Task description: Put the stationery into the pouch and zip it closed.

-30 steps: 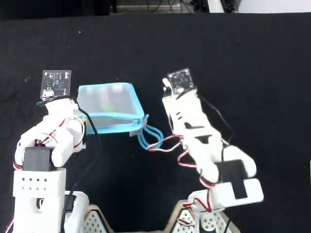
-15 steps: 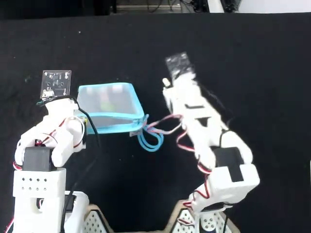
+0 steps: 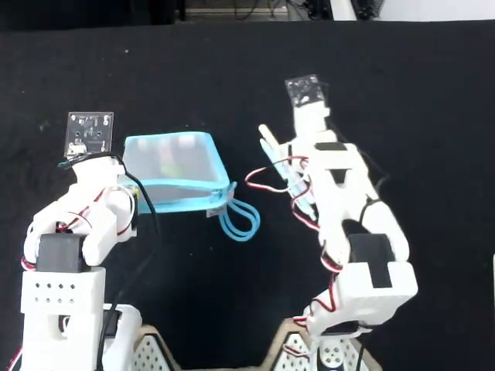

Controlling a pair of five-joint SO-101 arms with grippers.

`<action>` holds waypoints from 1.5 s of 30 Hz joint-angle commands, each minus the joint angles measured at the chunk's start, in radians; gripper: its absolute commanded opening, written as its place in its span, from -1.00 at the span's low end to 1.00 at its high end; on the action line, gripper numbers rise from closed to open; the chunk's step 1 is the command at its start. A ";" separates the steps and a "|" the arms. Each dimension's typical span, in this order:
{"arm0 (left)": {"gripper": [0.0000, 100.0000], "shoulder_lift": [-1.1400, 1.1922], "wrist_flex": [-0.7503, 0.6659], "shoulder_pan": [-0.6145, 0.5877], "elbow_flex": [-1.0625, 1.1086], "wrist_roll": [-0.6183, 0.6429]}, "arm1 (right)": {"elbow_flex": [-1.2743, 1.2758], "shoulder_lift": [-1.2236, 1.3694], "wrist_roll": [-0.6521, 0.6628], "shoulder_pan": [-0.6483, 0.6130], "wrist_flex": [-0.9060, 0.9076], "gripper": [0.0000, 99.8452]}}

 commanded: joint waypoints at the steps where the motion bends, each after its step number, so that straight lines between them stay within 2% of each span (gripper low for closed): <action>1: -0.94 -0.002 -0.014 0.004 -0.012 -0.006 | -0.053 -0.008 0.000 -0.061 0.026 -0.69; 12: -0.94 -0.002 -0.014 0.004 -0.012 -0.006 | -0.050 0.002 0.009 -0.071 0.000 -0.69; 24: -0.94 -0.002 -0.014 0.004 -0.010 -0.006 | -0.140 0.120 0.009 0.087 -0.018 -0.69; 34: -0.94 -0.002 -0.014 0.004 -0.012 -0.006 | -0.120 0.019 0.003 0.124 0.031 -0.69; 40: -0.94 -0.002 -0.014 0.004 -0.013 -0.006 | -0.019 -0.137 0.009 0.048 0.072 -0.69; 45: -0.94 -0.002 -0.014 0.004 -0.013 -0.006 | 0.091 -0.156 0.044 -0.066 -0.069 -0.69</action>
